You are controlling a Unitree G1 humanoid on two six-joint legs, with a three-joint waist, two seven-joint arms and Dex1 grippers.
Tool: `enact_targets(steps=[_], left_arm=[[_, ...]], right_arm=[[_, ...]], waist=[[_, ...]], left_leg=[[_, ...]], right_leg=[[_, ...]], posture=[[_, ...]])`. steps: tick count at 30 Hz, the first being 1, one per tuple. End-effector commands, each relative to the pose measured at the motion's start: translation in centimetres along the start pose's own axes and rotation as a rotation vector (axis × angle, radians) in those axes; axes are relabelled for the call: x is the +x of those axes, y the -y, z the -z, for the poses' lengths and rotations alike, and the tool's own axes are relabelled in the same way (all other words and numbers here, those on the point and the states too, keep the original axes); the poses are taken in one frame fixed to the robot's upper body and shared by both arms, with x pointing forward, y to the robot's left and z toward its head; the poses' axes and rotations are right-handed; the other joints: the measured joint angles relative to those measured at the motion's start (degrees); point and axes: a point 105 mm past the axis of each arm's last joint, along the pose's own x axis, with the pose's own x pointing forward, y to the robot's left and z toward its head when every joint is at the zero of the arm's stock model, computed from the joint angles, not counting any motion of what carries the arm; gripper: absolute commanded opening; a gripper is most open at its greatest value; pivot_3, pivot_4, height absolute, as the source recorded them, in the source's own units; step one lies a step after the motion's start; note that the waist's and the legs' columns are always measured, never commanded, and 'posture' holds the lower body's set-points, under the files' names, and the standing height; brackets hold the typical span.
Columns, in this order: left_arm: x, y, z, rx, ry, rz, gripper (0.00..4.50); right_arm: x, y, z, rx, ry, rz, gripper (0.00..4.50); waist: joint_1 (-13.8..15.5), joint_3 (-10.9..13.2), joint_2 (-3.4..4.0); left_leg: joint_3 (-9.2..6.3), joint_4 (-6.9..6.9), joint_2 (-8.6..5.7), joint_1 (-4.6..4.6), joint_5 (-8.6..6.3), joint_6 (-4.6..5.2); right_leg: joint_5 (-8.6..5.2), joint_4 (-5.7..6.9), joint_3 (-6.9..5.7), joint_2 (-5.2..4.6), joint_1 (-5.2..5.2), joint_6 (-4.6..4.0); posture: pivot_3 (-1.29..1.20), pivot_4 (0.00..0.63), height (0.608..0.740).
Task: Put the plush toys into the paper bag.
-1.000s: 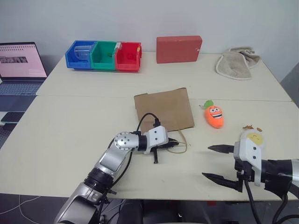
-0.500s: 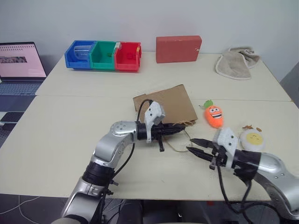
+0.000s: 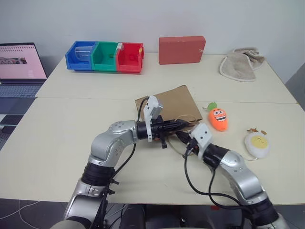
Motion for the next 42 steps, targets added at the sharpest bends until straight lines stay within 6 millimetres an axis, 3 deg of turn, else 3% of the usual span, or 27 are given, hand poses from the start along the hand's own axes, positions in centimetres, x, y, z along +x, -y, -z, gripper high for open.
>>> enact_targets(steps=[1,12,17,21,30,38,42], left_arm=[[0.1,0.6,-1.9,0.03,0.053,0.022,0.0],[-1.2,0.2,-4.8,-0.019,0.13,-0.005,0.0],[-2.4,-0.3,-7.6,0.105,0.152,-0.048,0.0],[-3.5,-1.0,-11.1,0.244,0.195,-0.102,0.0],[-4.6,-2.2,-15.3,0.444,0.257,-0.204,0.0],[-4.0,-3.0,-16.5,0.533,0.304,-0.257,0.0],[-3.5,-3.1,-15.5,0.525,0.281,-0.24,0.0]], right_arm=[[1.0,0.4,-0.5,-0.053,0.044,0.066,0.02],[3.1,-0.5,2.6,-0.004,-0.074,0.096,0.02],[2.9,-0.7,3.2,0.022,-0.124,0.077,0.02],[2.9,-0.6,3.3,0.024,-0.143,0.063,0.02],[3.1,-0.7,3.1,0.029,-0.15,0.043,0.02],[3.1,-0.8,3.0,0.031,-0.154,0.032,0.02],[3.1,-0.6,2.7,0.035,-0.147,0.033,0.02]], waist=[[-0.01,0.0,0.0],[-0.17,0.0,-0.01],[-0.26,-0.03,-0.03],[-0.26,-0.05,-0.06],[-0.36,-0.05,-0.07],[-0.42,-0.05,-0.07],[-0.52,-0.05,-0.07]], left_leg=[[0.0,-0.01,0.0,0.0,0.0,0.0],[-0.01,-0.03,0.0,0.04,0.0,0.0],[-0.04,-0.03,0.05,0.08,0.0,0.0],[-0.05,-0.04,0.05,0.08,0.0,-0.01],[-0.05,-0.18,0.05,0.14,0.01,-0.01],[-0.05,-0.2,0.05,0.15,0.01,-0.01],[-0.04,-0.2,0.05,0.12,0.0,-0.01]], right_leg=[[0.0,0.01,0.0,0.0,0.0,0.0],[0.02,0.03,0.01,0.01,0.0,0.01],[0.01,0.06,0.0,0.06,0.01,0.0],[0.01,0.01,0.0,0.07,0.04,-0.01],[0.01,0.0,-0.01,0.07,0.06,0.0],[0.13,0.0,-0.01,0.08,0.05,0.2],[0.15,-0.02,-0.01,0.08,0.04,0.25]], posture=[[0.0,0.15,0.74],[0.0,0.15,0.74],[0.0,0.15,0.74],[0.0,0.15,0.74],[0.0,0.15,0.74],[0.0,0.15,0.74],[0.0,0.15,0.74]])
